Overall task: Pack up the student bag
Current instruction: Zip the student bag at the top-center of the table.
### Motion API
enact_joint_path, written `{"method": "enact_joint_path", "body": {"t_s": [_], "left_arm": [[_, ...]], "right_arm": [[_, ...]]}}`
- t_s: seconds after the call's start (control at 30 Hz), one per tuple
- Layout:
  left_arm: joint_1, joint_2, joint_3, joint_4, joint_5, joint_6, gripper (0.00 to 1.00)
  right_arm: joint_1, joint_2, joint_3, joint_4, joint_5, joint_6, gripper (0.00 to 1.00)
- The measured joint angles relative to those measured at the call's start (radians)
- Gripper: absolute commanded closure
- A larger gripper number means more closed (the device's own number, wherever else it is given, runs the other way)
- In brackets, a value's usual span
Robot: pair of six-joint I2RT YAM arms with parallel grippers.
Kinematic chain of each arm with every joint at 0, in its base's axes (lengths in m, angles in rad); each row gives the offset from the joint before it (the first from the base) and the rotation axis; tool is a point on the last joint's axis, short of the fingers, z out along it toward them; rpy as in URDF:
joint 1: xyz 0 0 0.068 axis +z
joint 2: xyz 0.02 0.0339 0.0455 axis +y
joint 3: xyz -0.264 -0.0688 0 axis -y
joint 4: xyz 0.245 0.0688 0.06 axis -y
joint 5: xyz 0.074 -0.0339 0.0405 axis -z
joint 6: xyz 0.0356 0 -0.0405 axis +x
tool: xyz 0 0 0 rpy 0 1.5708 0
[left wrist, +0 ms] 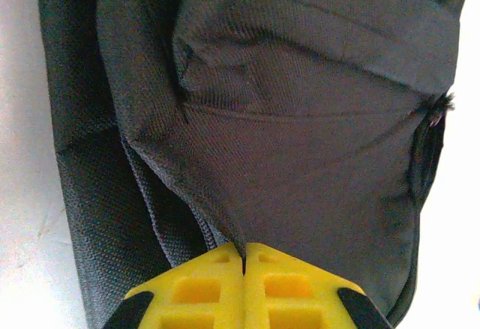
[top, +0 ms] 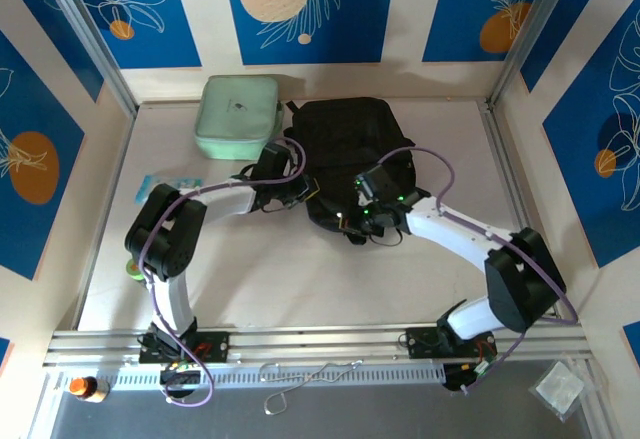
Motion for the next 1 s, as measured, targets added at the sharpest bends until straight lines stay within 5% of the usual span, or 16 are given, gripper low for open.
{"method": "enact_joint_path", "body": {"t_s": [0.87, 1.0], "left_arm": [[0.002, 0.052, 0.094, -0.124, 0.025, 0.141, 1.0], [0.019, 0.051, 0.096, -0.137, 0.024, 0.158, 0.81]], "right_arm": [[-0.169, -0.057, -0.106, 0.007, -0.12, 0.0, 1.0], [-0.13, -0.057, -0.087, 0.007, -0.135, -0.029, 1.0]]}}
